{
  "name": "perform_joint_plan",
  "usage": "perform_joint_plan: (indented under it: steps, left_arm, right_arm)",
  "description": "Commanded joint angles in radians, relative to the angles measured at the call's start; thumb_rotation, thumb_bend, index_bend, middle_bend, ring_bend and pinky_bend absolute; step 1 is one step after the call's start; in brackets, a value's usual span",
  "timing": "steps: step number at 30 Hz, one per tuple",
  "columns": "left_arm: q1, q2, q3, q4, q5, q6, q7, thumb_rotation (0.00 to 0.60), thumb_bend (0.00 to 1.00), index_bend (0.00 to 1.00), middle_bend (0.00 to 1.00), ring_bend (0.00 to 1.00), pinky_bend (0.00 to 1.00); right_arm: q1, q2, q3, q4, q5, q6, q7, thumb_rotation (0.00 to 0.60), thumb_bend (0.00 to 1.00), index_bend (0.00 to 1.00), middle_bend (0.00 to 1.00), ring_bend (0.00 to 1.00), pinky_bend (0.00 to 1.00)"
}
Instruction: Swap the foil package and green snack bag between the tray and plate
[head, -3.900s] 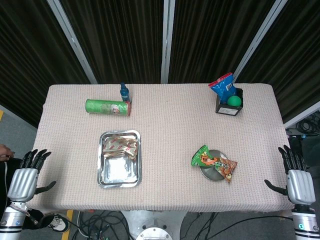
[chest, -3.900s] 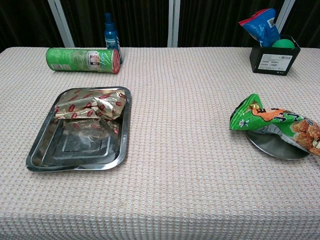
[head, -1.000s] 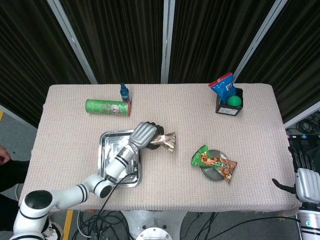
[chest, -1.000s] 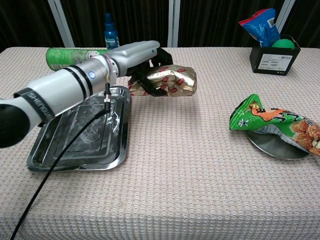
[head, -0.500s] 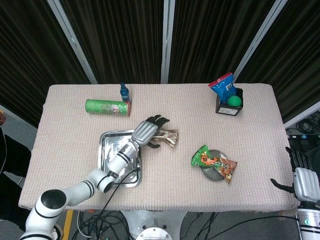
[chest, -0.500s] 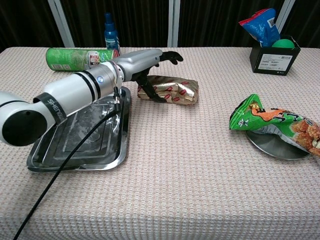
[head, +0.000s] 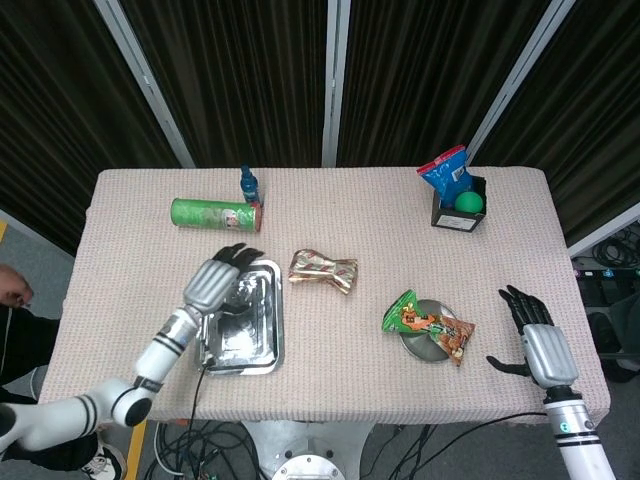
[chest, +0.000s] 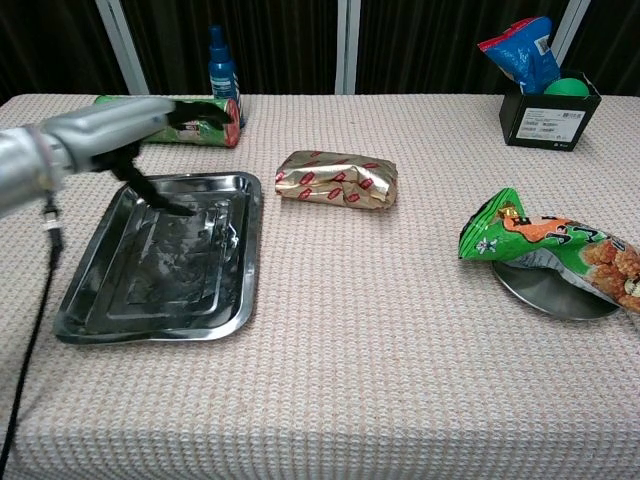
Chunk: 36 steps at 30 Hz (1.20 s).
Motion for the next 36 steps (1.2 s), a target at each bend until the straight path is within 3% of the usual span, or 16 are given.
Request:
perform_joint_plan:
  steps: [1,5,9,16,19,28,36]
  left_arm:
    - [0.139,0.122,0.079,-0.119,-0.029,0.137,0.07,0.6,0.13,0.1,0.13,0.04,0.13]
    - [0.214,0.166,0.109,-0.149,0.002,0.224,0.047,0.6,0.13,0.1,0.13,0.04,0.13]
    - [0.273,0.194,0.129,-0.161,0.032,0.289,0.019,0.6,0.13,0.11,0.13,0.04,0.13]
    - [0.371,0.211,0.153,-0.159,0.079,0.397,-0.036,0.6,0.13,0.13,0.14,0.04,0.12]
    - [0.405,0.213,0.16,-0.151,0.089,0.424,-0.056,0.6,0.13,0.13,0.14,0.04,0.12]
    - [0.467,0.229,0.153,-0.113,0.092,0.444,-0.126,0.6,0.13,0.13,0.14,0.04,0.12]
    - [0.499,0.241,0.139,-0.101,0.11,0.46,-0.155,0.6,0.13,0.13,0.14,0.04,0.12]
  right_arm:
    - [0.05,-0.026,0.013,-0.042,0.042,-0.073,-0.087,0.6,0.01,0.0,0.04,0.0,0.0]
    - [0.084,-0.056,0.029,-0.063,0.096,-0.121,-0.162,0.6,0.02,0.0,0.09,0.0,0.0]
    - [0.106,-0.088,0.042,-0.072,0.151,-0.145,-0.236,0.6,0.06,0.02,0.16,0.04,0.08]
    - [0.149,-0.143,0.047,-0.063,0.209,-0.181,-0.345,0.6,0.08,0.08,0.2,0.11,0.17]
    - [0.162,-0.167,0.048,-0.061,0.23,-0.186,-0.379,0.6,0.1,0.15,0.27,0.17,0.24]
    - [0.174,-0.191,0.034,-0.068,0.277,-0.187,-0.442,0.6,0.23,0.49,0.49,0.42,0.52]
    - [0.176,-0.148,0.043,-0.13,0.197,-0.125,-0.398,0.6,0.28,0.54,0.53,0.46,0.57]
